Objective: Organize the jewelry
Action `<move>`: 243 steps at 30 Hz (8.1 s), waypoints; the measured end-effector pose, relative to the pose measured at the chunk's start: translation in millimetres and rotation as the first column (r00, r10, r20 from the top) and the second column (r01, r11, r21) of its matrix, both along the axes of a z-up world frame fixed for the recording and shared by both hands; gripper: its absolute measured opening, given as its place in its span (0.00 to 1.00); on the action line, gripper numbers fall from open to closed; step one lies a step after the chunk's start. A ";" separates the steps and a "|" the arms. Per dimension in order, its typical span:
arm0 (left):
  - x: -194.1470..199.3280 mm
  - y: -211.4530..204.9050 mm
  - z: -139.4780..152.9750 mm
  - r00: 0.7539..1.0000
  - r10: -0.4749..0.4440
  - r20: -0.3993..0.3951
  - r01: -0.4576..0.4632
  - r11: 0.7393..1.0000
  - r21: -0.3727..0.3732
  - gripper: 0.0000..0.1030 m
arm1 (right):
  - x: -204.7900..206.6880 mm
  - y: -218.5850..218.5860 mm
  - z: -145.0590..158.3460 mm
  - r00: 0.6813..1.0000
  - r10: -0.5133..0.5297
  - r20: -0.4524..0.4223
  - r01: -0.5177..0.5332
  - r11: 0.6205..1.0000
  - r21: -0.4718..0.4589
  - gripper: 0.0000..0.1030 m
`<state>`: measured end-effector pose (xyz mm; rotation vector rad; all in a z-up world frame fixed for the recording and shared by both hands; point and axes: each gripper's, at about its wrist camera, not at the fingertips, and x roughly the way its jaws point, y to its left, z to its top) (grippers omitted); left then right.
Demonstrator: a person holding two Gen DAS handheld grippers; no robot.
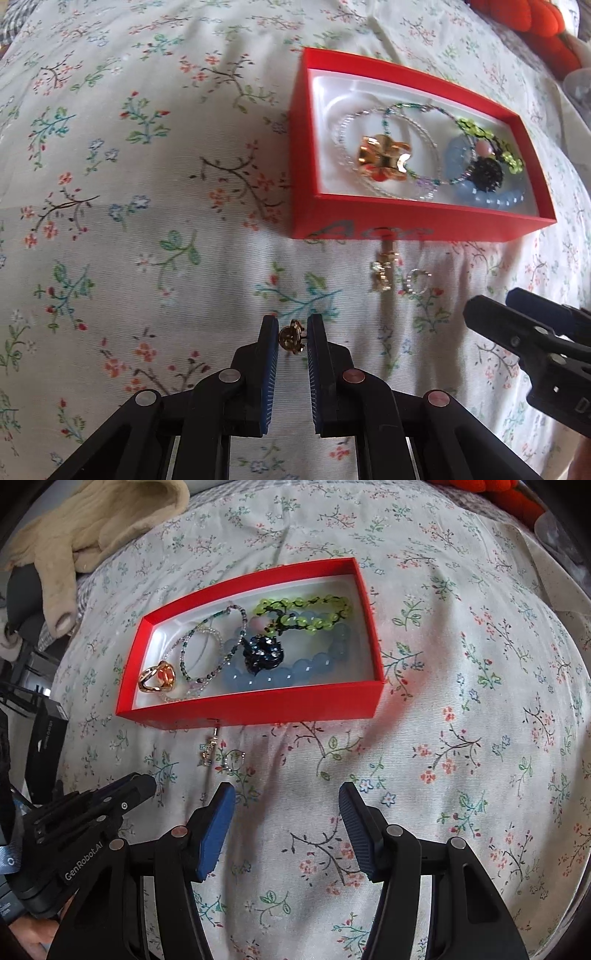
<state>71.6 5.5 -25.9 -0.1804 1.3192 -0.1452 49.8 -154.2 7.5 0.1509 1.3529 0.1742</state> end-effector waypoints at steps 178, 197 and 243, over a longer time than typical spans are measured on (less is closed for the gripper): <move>-1.6 -24.4 4.1 0.999 0.031 0.016 -0.030 0.996 -0.081 0.35 | -1.6 -47.9 21.9 0.995 -0.077 0.057 0.075 0.997 0.029 0.47; 27.8 -66.3 -10.5 0.999 -0.033 0.012 0.032 0.999 0.038 0.03 | 5.8 -63.1 11.0 0.996 -0.078 0.032 0.078 0.997 0.012 0.47; -4.4 37.2 11.6 0.998 0.059 0.036 -0.058 0.998 -0.034 0.02 | 34.1 55.9 -32.0 1.000 -0.028 0.008 0.028 0.999 0.046 0.11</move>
